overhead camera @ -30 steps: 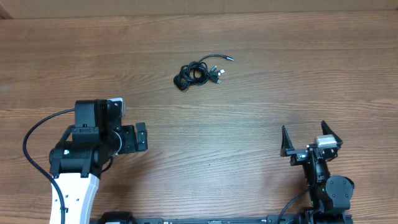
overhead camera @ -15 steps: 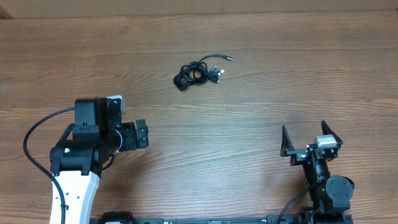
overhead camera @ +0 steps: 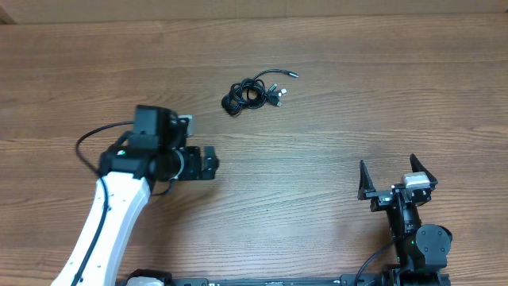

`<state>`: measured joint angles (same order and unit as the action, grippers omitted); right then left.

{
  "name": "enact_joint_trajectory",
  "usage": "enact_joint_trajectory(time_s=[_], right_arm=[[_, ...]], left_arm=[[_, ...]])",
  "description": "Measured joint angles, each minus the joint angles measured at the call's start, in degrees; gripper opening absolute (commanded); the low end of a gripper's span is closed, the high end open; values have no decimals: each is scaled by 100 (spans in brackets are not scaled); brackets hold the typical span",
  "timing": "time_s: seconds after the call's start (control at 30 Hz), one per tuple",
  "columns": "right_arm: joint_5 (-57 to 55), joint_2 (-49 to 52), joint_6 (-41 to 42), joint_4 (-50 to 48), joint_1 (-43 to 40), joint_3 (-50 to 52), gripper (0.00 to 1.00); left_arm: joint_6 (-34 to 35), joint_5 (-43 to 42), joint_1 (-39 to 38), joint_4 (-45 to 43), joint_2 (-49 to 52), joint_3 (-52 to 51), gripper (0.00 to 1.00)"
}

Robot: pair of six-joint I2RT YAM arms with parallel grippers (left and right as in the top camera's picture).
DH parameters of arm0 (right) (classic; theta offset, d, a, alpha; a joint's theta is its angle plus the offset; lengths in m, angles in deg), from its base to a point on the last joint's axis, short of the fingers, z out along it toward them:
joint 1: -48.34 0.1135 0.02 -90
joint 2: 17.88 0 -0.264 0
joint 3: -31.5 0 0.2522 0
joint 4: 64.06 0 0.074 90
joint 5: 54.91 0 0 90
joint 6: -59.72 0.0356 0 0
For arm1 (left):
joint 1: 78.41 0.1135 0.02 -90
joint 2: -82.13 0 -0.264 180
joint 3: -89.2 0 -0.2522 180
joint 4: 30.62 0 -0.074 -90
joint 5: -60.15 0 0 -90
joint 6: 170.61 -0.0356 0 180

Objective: Untangle cables
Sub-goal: 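Move the left gripper forward toward the black cable bundle, then lower the left gripper onto the cable bundle and close on it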

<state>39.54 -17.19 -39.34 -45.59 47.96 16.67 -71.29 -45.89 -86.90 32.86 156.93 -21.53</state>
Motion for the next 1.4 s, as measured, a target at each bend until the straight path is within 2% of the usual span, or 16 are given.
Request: enact_joint_trajectory(time_s=[0.43,0.53,0.77,0.93,1.1,1.2,1.4], right_arm=[[2,0,2,2,0,0,100],[2,0,2,-2,0,0,100],[2,2,2,2,0,0,100],[2,0,2,-2,0,0,100],[0,0,2,0,0,0,100],[2,0,2,0,0,0,100],[2,0,4,0,0,0,100]], left_arm=[[1080,-94,-734,-1526,339,9,99],[1198,-98,-831,-1648,372,81,100],[1283,-98,-841,-1025,1010,1132,100],[1274,-85,-841,-219,1961,2507,100],[1283,297,-841,608,2865,3657,100],[1307,553,-841,640,3265,4004,100],[1309,671,-844,275,3740,4054,100]])
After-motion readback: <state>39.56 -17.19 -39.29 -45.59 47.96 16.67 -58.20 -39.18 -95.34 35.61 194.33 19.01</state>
